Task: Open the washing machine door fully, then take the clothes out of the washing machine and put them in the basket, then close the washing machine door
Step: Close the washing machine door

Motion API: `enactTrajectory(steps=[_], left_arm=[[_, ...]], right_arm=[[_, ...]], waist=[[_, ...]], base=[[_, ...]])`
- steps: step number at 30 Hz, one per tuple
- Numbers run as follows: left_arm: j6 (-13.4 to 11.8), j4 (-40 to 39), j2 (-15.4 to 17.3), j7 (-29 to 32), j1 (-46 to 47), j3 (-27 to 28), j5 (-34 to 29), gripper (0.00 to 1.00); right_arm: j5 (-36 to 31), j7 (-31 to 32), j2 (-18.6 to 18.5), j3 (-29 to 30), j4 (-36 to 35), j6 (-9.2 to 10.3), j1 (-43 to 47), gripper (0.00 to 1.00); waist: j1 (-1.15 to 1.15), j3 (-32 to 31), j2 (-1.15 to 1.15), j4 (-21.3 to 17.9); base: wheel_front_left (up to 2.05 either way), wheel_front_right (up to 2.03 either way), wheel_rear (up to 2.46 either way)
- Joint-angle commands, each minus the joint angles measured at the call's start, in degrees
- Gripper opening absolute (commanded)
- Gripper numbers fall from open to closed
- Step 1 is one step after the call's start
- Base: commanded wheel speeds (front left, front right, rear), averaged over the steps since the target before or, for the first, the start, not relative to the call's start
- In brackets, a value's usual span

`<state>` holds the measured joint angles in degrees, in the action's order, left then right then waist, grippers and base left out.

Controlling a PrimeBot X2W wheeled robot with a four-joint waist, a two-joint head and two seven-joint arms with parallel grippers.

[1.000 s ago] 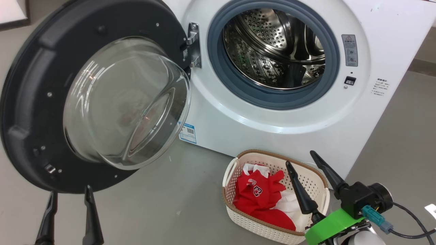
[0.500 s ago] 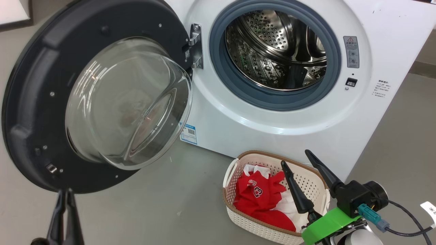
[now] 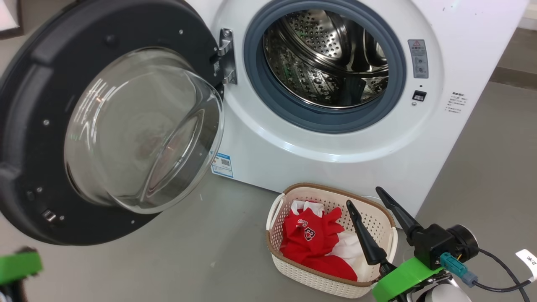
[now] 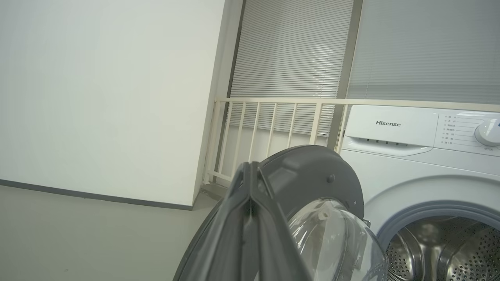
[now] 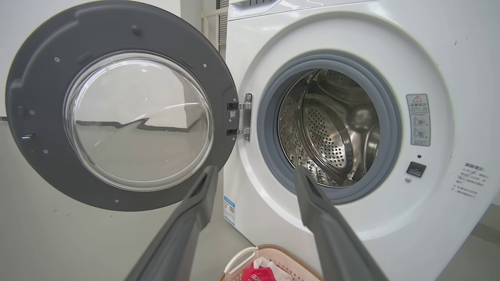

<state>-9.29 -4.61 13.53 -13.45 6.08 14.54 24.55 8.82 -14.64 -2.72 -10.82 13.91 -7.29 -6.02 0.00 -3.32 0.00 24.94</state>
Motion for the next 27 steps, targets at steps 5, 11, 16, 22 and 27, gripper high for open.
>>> enactTrajectory(steps=[5, 11, 16, 22, 27], left_arm=[[3.35, 6.72, 4.89, -0.85, 11.56, 6.59, 6.11, 0.00], [5.00, 17.92, 7.55, 0.88, 21.54, 8.69, 11.78, 0.00], [4.37, 24.72, 8.96, 4.76, 26.92, 9.82, 15.23, 0.00], [3.78, 34.74, 10.59, 14.11, 33.34, 11.96, 22.12, 0.00], [5.58, 41.31, 13.25, 23.67, 37.06, 12.28, 26.92, 0.00]], right_arm=[[-1.31, -0.36, -0.16, -1.14, -1.03, -0.20, -1.72, 1.00], [-2.72, -0.36, -0.16, -0.90, -0.65, -0.20, -2.35, 1.00], [-3.26, -0.14, -0.16, -1.13, -0.66, -0.20, -2.58, 1.00], [-4.68, 1.08, -0.16, -1.29, -1.42, -0.20, -3.41, 1.00], [-5.87, 2.51, -0.16, -0.19, -1.95, -0.20, -3.74, 1.00]], waist=[[0.00, 1.07, 0.00, -1.40], [0.00, 2.35, 0.00, -1.81], [0.00, 2.99, 0.00, -2.06], [0.00, 4.62, 0.00, -2.45], [0.00, 5.84, 0.00, -2.72]], base=[[0.00, 0.00, 0.00], [0.00, 0.00, 0.00], [0.00, 0.00, 0.00], [0.00, 0.00, 0.00], [0.00, 0.00, 0.00]])
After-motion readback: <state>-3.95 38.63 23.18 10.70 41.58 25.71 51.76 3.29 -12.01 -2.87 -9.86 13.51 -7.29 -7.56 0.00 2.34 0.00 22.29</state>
